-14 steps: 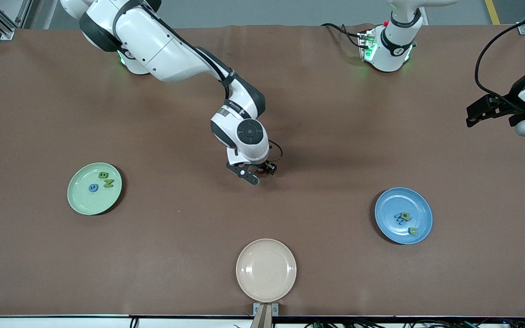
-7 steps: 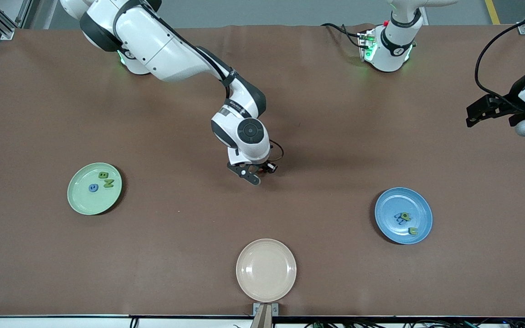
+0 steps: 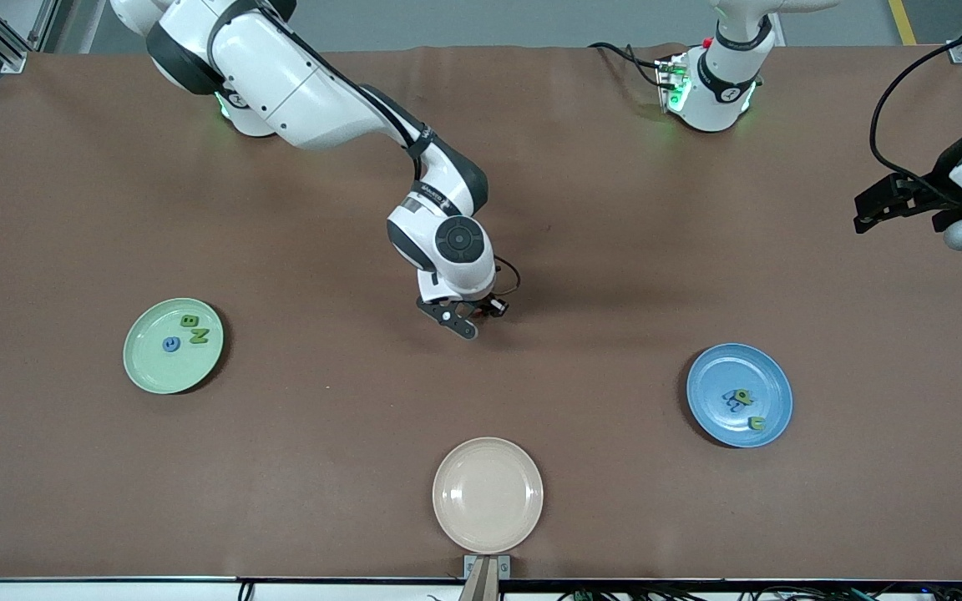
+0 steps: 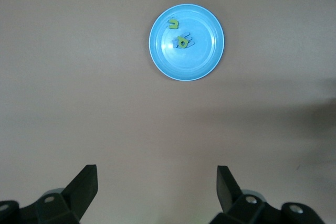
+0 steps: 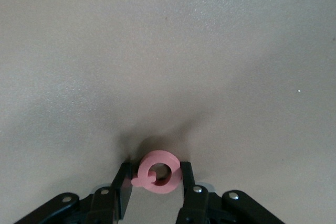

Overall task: Sort upper and lower case letters into plates
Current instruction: 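Reach the pink q with the right gripper and grasp it, then lift the pink q and carry it to the green plate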

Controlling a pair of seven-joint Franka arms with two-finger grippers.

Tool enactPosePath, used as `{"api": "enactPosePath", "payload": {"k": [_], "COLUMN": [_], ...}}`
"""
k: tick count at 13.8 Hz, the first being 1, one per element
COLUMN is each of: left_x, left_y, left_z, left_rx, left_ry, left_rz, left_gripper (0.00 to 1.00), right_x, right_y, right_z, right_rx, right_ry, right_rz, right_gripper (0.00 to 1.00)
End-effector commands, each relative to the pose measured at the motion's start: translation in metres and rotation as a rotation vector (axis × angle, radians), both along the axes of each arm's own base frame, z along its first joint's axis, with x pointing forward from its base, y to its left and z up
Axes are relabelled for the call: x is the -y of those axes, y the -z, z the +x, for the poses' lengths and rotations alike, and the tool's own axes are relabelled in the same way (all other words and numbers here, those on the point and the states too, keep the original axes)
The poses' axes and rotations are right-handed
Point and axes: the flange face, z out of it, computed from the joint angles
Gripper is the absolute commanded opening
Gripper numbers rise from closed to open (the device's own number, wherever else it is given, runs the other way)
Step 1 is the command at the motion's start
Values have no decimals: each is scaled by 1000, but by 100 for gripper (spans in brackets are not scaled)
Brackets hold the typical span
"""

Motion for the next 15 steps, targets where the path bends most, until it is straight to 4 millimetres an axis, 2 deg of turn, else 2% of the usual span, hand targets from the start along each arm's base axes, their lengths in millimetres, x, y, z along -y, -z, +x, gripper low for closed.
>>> {"api": "enactPosePath", "payload": {"k": [1,3,5,7,9,10,11,12,15], "left_x": [0,1,3,4,6,5,5,6,7], "left_y": [-2,-1,0,1,3,5,6,4,-1], "left_z": [2,3,4,4,4,3,2,1,-3], "left_rx": [13,19,17,16,11,5,3,6,7], "left_ry": [19,19,24,24,28,27,28,30,31], "left_rz": [-18,-19,-19,-19,-19,-18,-18,-18,-16], "left_gripper": [100,100,100,100,100,100,100,100,100], "right_x": [4,21,42,76,129,161,203,240,328], "right_y": [-19,-43,-90,-131,-166,-179,-188,-190,-180], "right_z": [9,11,22,33,47,53,58,62,77], "right_rx": [26,-35,-45,-86,-143,-149,-161,-173,-204], "right_ry": [-32,-119,-210,-295,-376,-425,-476,-521,-605], "right_rz": [-7,-79,-103,-133,-116,-102,-85,-70,-29], "right_gripper": [24,23,23,22,22,22,22,23,23]}}
